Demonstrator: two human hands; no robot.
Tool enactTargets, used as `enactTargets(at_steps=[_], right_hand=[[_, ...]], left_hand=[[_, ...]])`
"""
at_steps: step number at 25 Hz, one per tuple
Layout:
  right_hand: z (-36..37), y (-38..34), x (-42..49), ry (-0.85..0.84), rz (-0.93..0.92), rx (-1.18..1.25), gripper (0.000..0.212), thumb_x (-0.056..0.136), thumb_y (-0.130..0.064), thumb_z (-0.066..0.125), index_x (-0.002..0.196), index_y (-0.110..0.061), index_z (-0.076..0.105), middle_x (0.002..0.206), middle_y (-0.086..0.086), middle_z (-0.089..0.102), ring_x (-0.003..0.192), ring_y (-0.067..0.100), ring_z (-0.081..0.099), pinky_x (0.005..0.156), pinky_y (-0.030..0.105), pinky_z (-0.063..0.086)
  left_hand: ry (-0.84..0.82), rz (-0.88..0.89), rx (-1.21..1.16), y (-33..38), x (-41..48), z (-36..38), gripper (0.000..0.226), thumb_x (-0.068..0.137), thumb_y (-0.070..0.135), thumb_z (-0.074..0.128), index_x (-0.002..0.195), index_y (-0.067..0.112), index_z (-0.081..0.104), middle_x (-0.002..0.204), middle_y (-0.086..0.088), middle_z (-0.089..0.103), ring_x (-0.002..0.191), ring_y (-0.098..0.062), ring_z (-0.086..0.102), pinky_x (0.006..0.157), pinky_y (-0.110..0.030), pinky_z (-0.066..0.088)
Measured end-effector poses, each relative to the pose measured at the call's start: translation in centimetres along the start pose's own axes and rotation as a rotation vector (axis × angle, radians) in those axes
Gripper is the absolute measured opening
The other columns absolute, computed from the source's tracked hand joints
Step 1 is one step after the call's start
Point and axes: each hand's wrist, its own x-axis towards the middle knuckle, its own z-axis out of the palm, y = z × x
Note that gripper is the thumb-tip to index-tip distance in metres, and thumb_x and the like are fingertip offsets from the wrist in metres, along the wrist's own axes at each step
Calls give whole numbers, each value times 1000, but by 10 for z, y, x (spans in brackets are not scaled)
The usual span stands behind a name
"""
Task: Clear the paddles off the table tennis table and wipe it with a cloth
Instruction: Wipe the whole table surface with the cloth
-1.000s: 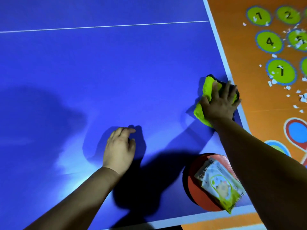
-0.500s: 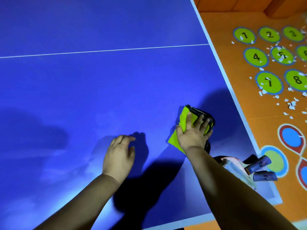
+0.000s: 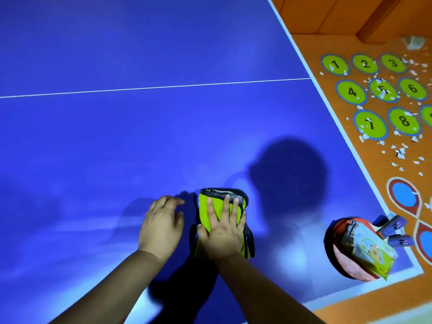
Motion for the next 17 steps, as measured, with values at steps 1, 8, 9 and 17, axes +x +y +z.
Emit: enactTargets(at_steps=[1,8,9,17], right_hand=[[-1,-7,-1,7,-8,-4,74,69,-59,43,138,-33,46,147,16,42,137,36,26,105,57,17],[-18,25,72,75,-125,-120,67,82,-58,31,145,-37,34,153,10,33,142,33,27,111,53,9],[-25,32,88,67,-127,-139,68,83,-59,23,148,-39,26,158,8,23,146,31,17,113,52,3],[-78,146,205,139,-60,-99,70,82,-58,21,148,-34,32,157,8,26,145,33,17,114,54,13]], left_hand=[[1,5,-3,-6,2,-3,33,72,16,49,100,12,66,97,-8,63,96,-32,58,84,-31,37],[-2,57,-8,0,31,10,37,75,25,41,98,13,66,97,-7,63,95,-30,58,84,-28,35],[0,71,-7,4,38,15,40,74,28,37,98,13,66,97,-6,63,94,-29,58,83,-27,35],[-7,45,-20,68,110,69,32,71,17,50,99,17,67,101,-1,62,98,-26,55,89,-29,35]])
